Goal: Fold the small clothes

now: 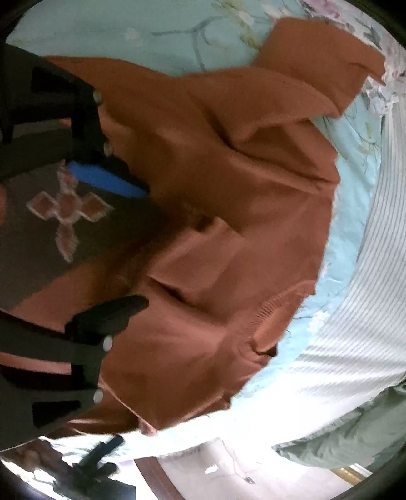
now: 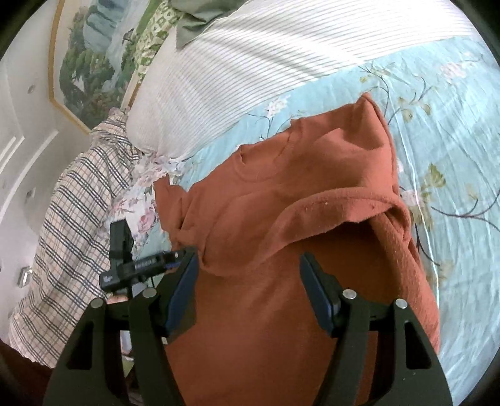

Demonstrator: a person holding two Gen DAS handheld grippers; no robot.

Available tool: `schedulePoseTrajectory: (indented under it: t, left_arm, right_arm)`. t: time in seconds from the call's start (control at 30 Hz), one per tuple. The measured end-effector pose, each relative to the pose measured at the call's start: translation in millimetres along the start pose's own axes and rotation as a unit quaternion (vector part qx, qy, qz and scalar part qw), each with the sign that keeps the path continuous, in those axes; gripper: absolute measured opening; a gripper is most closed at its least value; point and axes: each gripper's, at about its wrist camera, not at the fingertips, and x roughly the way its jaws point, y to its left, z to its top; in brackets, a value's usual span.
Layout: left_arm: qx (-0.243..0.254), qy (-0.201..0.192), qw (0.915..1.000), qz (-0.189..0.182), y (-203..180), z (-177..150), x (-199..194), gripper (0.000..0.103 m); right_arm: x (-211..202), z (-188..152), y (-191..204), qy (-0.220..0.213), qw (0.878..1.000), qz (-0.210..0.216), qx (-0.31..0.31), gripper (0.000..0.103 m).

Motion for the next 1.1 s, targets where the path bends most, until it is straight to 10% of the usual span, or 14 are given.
schedulePoseTrajectory:
  t: [0.13, 0.23, 0.43, 0.63, 0.73, 0.87, 1.1]
  left_arm:
    - [-0.007, 0.021, 0.9996, -0.02, 2.6, 19.7, 19.1, 0.07]
    - [0.022, 0.006, 0.9997, -0.001, -0.4, 25.8, 20.0, 0.009]
    - [0.042, -0.046, 0.9979, -0.017, 19.0, -7.1, -24.4, 0.007]
    - [0.06, 0.011, 0.9973, -0.041, 21.8, -3.0, -1.5, 0.039]
    - [0.085, -0.011, 0.9963, 0.001, 8.8, 5.0, -0.1, 0.004]
    - [0.031, -0.116, 0.9921, 0.036, 26.3, 13.8, -36.7, 0.003]
    - [-0.003, -0.099, 0.9942, 0.044, 51.6, 13.9, -26.4, 0.004]
  right_arm:
    - [-8.4, -1.0, 5.3, -0.009, 1.0, -0.007, -0.006, 0.068]
    - [-15.9, -2.2, 2.3, -0.013, 1.0, -0.011, -0.003, 0.068]
    - [-26.8, -3.8, -11.3, -0.027, 0.999, -0.019, 0.012, 0.068]
    - [-26.5, -0.4, -13.2, -0.028, 0.999, -0.029, 0.013, 0.068]
    - [-34.6, 4.7, -9.7, -0.038, 0.999, -0.038, 0.007, 0.068]
    - [-53.0, 24.1, -17.3, -0.057, 0.994, -0.088, 0.004, 0.068]
    - [-7.6, 68.4, -50.8, -0.009, 0.989, -0.148, 0.008, 0.068]
